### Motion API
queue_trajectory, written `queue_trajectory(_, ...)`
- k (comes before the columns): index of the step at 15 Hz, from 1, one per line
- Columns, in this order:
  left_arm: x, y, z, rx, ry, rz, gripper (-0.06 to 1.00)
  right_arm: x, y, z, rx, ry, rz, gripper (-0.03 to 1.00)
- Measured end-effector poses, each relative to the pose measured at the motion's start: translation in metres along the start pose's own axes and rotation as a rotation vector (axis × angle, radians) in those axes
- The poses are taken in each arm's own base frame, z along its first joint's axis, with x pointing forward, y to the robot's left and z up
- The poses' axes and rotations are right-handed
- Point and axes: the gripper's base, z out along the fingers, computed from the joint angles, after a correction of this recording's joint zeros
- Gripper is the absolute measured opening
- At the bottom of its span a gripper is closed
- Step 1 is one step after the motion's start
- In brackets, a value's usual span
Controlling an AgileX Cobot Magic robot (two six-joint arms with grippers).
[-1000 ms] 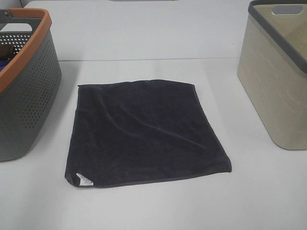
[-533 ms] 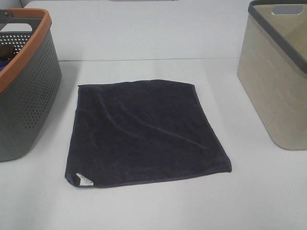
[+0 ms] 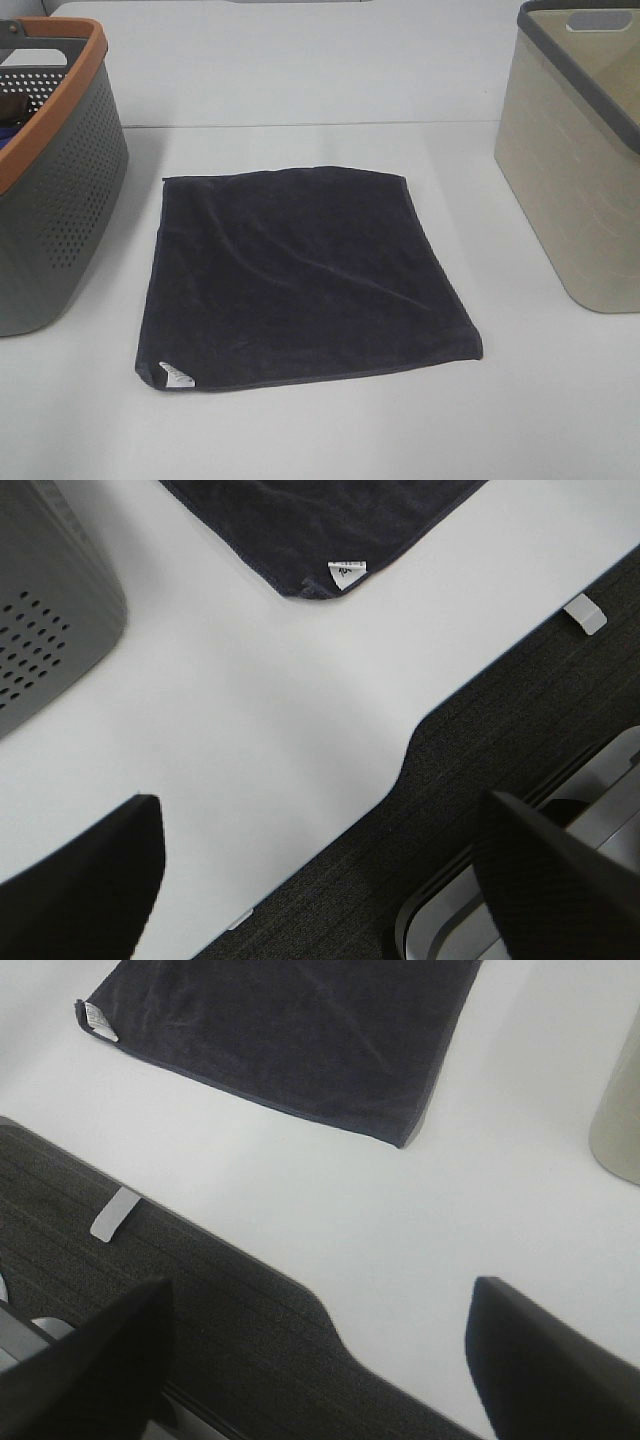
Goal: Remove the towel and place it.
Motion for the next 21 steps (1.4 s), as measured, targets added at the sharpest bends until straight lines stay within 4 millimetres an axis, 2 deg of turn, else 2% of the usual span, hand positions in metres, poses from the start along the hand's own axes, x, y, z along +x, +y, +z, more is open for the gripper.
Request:
queue_trajectory(6, 0.001, 0.000, -0.002, -0.003, -0.012, -0.004, 0.80, 0.000, 0.000, 0.000, -0.001, 0.000, 0.000, 0.76)
queue_trajectory(10, 0.002, 0.012, -0.003, -0.143, -0.013, -0.169, 0.80, 0.000, 0.000, 0.000, 0.004, -0.002, 0.009, 0.76)
queue_trajectory(13, 0.008, 0.019, -0.011, -0.277, -0.060, -0.306, 0.80, 0.001, -0.002, -0.002, 0.102, -0.038, 0.121, 0.76)
queue_trajectory(18, 0.030, 0.002, -0.040, -0.443, -0.303, -0.354, 0.80, 0.019, 0.008, -0.020, 0.301, -0.246, 0.229, 0.76)
queue_trajectory(21, 0.038, -0.006, -0.047, -0.467, -0.385, -0.334, 0.80, 0.020, 0.009, -0.021, 0.304, -0.259, 0.225, 0.76)
